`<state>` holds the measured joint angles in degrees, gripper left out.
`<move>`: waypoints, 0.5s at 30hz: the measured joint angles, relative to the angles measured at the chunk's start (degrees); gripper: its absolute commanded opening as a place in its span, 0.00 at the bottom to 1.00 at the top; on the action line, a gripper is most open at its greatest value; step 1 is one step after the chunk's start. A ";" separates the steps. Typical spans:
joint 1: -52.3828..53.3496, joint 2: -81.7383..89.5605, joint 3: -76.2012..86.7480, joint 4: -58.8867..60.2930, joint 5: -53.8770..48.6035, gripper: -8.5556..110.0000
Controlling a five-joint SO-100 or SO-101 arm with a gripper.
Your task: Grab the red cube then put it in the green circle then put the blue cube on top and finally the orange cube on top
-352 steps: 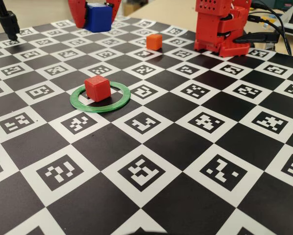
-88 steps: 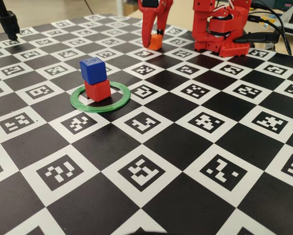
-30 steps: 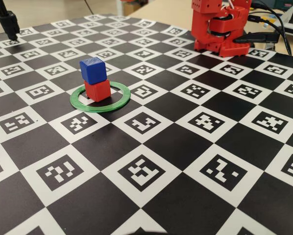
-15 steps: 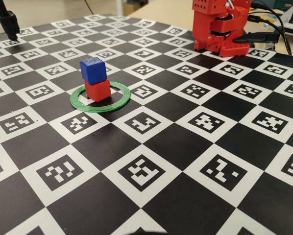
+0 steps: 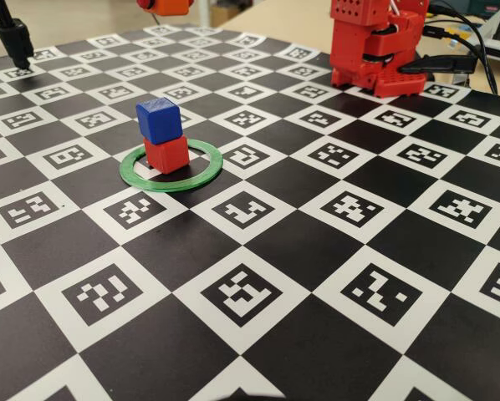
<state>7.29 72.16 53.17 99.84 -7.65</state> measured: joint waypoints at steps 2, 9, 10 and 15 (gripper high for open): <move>-1.67 -1.93 -1.76 0.00 1.93 0.13; -5.10 -8.44 -8.35 0.00 6.68 0.13; -5.19 -8.96 -9.32 0.00 7.03 0.13; -5.19 -11.16 -11.87 0.00 7.73 0.13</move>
<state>2.11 61.00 41.31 99.84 0.09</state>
